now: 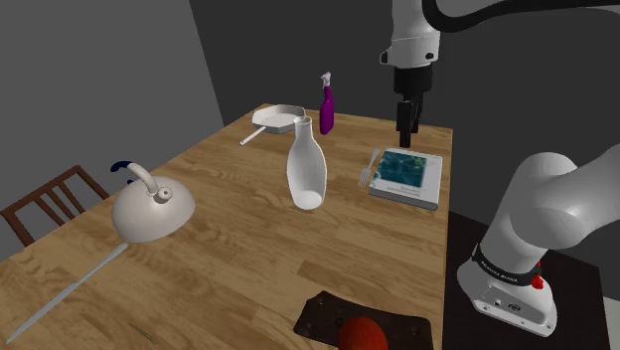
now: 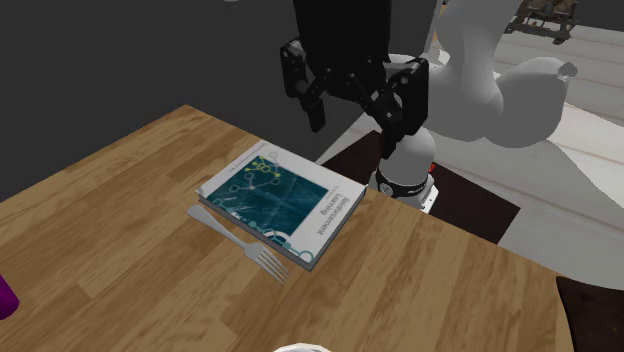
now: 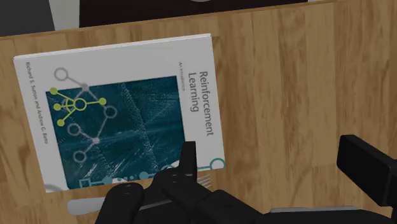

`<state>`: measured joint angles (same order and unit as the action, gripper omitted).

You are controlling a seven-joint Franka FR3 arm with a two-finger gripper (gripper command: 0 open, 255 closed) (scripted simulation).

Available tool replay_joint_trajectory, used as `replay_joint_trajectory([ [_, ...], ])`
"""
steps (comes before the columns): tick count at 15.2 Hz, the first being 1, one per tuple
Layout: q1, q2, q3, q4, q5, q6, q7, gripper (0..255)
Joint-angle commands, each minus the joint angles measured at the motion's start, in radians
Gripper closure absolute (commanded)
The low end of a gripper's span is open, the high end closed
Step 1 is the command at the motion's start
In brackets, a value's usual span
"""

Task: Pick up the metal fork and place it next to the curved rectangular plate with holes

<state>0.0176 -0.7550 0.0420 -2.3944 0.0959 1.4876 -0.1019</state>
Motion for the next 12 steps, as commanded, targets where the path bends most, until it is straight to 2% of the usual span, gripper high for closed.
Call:
replay_joint_trajectory([
  [1, 0.0, 0.0, 0.0, 0.0, 0.0, 0.0, 0.0, 0],
  [7, 0.097, 0.113, -0.179, -0.02, -0.168, 0.09, -0.537, 0],
  [12, 0.179, 0.266, -0.301, 0.011, -0.27, 0.205, -0.965, 0],
])
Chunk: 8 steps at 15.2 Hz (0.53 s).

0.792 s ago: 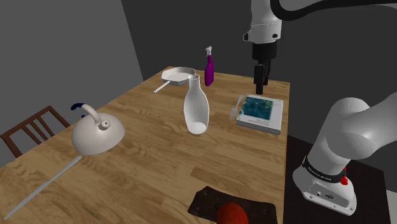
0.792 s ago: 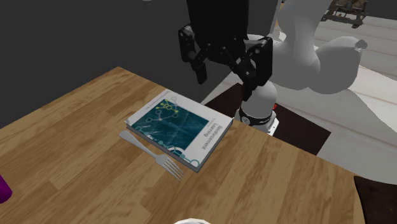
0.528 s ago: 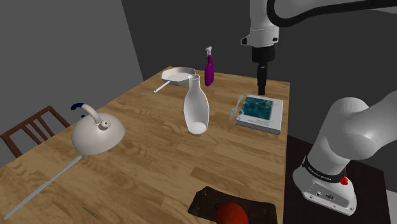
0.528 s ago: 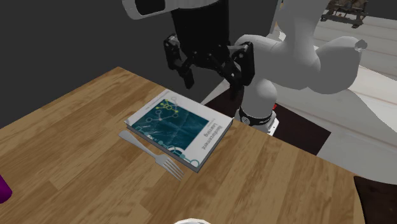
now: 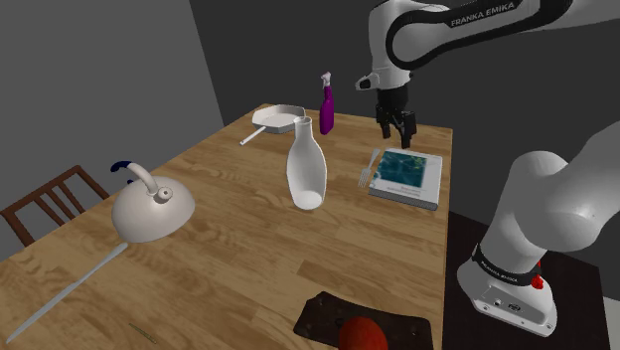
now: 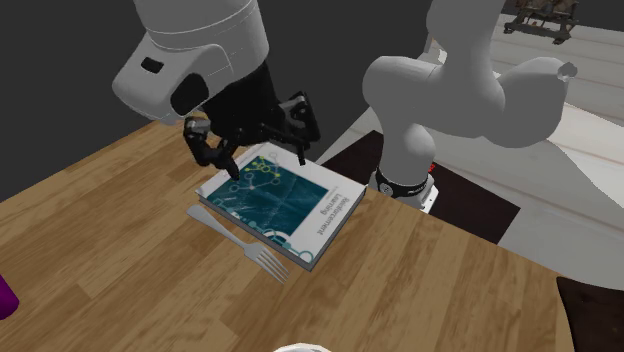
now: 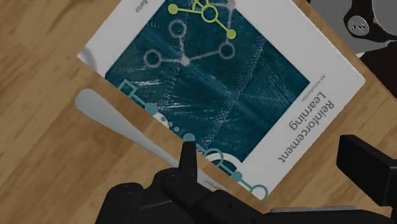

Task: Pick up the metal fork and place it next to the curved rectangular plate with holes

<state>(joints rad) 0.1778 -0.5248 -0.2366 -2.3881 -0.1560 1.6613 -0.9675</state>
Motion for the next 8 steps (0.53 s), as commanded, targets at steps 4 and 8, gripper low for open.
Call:
replay_joint_trajectory([
  [4, 0.085, 0.176, -0.095, 0.048, -0.062, 0.137, -0.427, 0],
  [8, 0.136, 0.298, -0.132, 0.089, -0.073, 0.233, -0.699, 0],
])
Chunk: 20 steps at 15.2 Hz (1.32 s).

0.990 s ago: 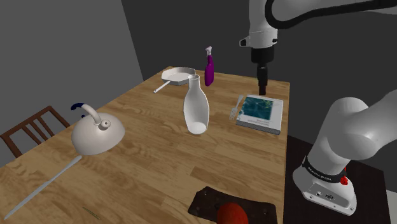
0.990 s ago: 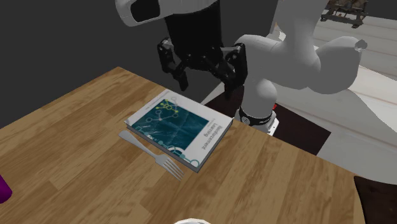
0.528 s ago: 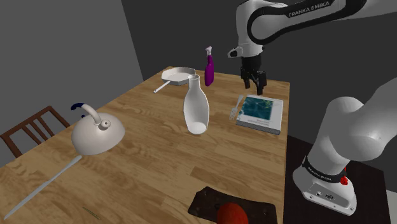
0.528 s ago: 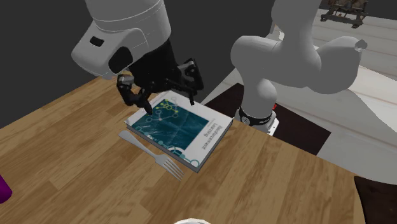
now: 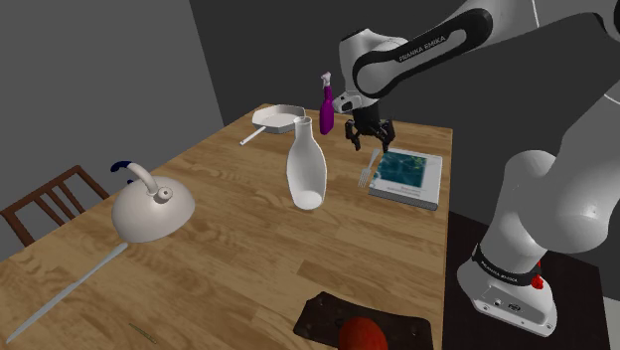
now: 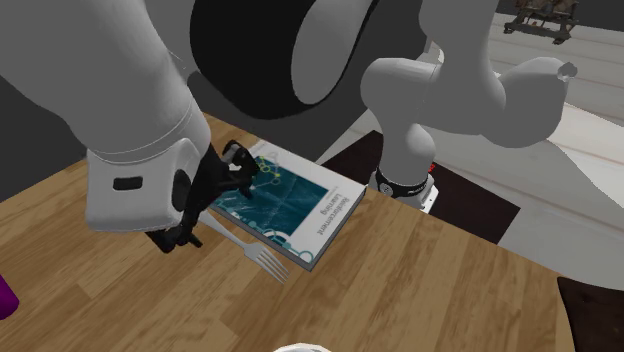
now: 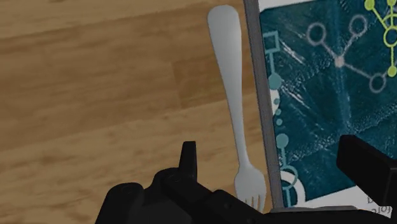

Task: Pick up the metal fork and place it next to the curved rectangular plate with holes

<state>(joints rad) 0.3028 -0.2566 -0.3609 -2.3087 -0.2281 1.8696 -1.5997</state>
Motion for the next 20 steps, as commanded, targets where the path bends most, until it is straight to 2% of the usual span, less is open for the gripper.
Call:
replay_joint_trajectory([
  [1, 0.01, 0.032, -0.009, -0.002, -0.002, 0.038, -0.066, 0],
  [8, 0.002, 0.054, -0.023, -0.072, -0.01, 0.131, -0.066, 0],
  [15, 0.002, 0.054, -0.023, -0.072, -0.01, 0.13, -0.066, 0],
  [16, 0.002, 0.054, -0.023, -0.072, -0.01, 0.13, -0.066, 255],
  [20, 0.002, 0.055, -0.022, -0.068, -0.009, 0.127, -0.066, 255],
])
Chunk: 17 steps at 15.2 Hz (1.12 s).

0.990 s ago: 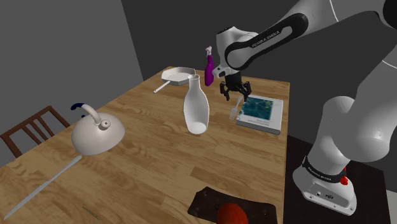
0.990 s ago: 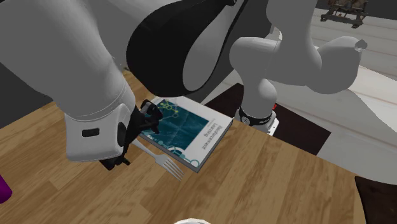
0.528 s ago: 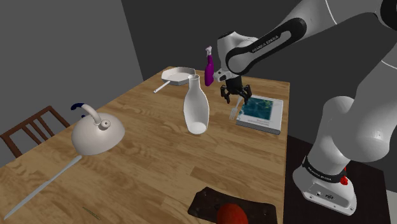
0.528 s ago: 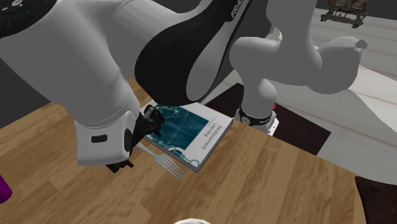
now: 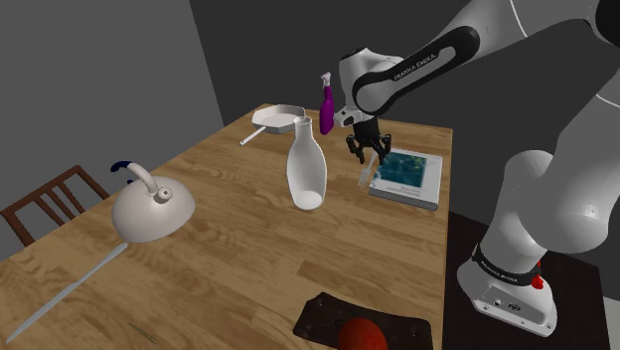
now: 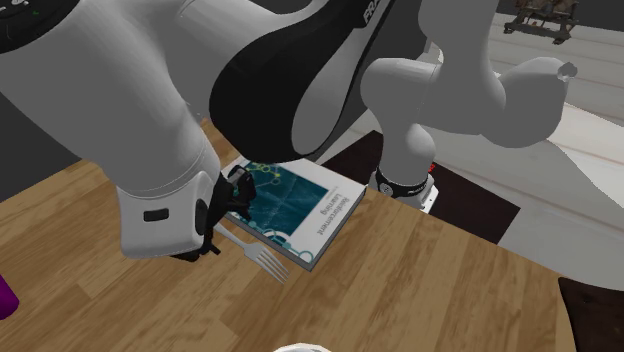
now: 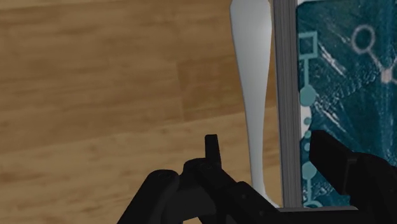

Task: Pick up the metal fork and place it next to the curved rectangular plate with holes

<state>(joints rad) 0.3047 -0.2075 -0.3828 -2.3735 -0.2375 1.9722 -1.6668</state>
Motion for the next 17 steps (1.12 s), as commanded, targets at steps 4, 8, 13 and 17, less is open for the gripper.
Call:
replay_joint_trajectory([
  [4, -0.001, 0.001, -0.001, -0.009, -0.002, 0.026, 0.001, 255],
  [8, 0.001, -0.016, 0.004, 0.016, -0.002, -0.016, 0.0, 255],
  [13, 0.002, -0.046, 0.012, 0.058, -0.003, -0.087, -0.003, 255],
  [17, 0.003, -0.065, 0.018, 0.096, -0.002, -0.143, -0.006, 255],
])
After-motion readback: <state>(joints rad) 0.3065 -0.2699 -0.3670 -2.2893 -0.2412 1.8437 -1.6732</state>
